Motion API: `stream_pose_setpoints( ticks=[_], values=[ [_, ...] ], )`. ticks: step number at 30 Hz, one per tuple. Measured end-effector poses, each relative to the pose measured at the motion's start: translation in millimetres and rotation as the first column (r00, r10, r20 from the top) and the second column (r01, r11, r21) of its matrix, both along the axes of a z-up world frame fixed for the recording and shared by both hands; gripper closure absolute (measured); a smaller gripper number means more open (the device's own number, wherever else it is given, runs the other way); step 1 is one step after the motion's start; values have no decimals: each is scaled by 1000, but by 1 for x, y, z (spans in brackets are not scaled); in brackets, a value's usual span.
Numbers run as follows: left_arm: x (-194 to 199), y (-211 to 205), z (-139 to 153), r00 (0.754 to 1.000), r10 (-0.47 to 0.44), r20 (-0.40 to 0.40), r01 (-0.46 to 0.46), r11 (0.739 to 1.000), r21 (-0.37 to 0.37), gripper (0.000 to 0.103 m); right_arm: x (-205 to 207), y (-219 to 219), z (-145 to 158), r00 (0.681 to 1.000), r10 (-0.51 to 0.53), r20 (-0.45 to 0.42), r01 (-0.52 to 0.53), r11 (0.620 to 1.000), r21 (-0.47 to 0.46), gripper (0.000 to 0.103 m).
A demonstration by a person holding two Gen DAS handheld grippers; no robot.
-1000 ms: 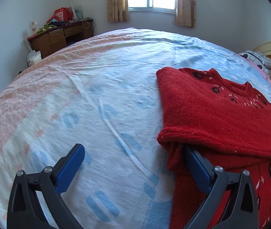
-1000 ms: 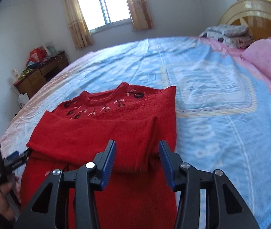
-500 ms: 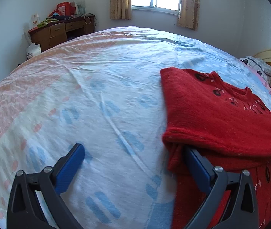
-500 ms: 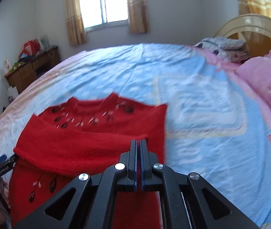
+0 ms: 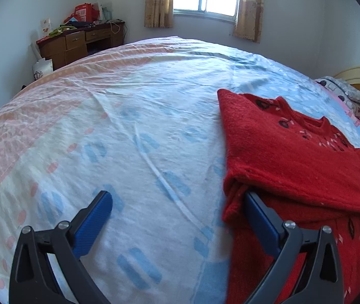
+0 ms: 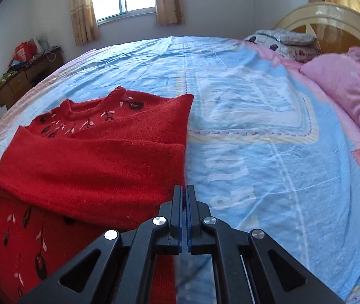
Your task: Fold small clothes
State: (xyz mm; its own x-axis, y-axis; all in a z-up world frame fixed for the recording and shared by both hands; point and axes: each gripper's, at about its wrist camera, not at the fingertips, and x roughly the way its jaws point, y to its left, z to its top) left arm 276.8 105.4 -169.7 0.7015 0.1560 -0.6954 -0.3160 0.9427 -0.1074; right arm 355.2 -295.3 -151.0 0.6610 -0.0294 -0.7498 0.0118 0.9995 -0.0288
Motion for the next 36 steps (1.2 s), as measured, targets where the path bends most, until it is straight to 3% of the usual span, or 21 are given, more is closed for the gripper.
stream_pose_setpoints(
  ticks=[3,5,6,9,12,16,19,25,30,36],
  values=[
    [-21,0,13,997,27,72,-28,1000,4,0,-9,-1,11,1000,-18,22,19,1000,-11,99],
    [-31,0,21,993,42,113,-43,999,4,0,-16,5,23,997,-8,79,9,1000,-19,88],
    [-33,-2,27,990,45,130,-47,999,8,0,-21,12,31,994,20,112,-20,1000,-2,79],
    [-24,-9,40,989,10,147,-13,1000,26,0,-21,33,39,985,105,140,-114,992,61,77],
    [-3,-19,40,995,-19,100,11,996,84,0,-10,57,29,977,190,94,-199,976,94,77],
    [15,-29,22,999,-45,-10,46,990,136,0,5,56,4,990,143,14,-144,986,84,77],
    [17,-32,6,997,-52,-62,61,987,149,0,2,38,-10,991,136,-8,-134,982,136,77],
    [15,-32,3,996,-61,-62,69,989,133,0,-1,39,-15,988,157,6,-156,981,117,77],
    [13,-36,3,996,-71,-56,78,986,150,0,-10,49,-21,986,159,44,-161,986,38,77],
    [15,-40,3,994,-94,-63,103,982,160,0,-17,38,-22,985,166,46,-169,981,99,76]
  ],
)
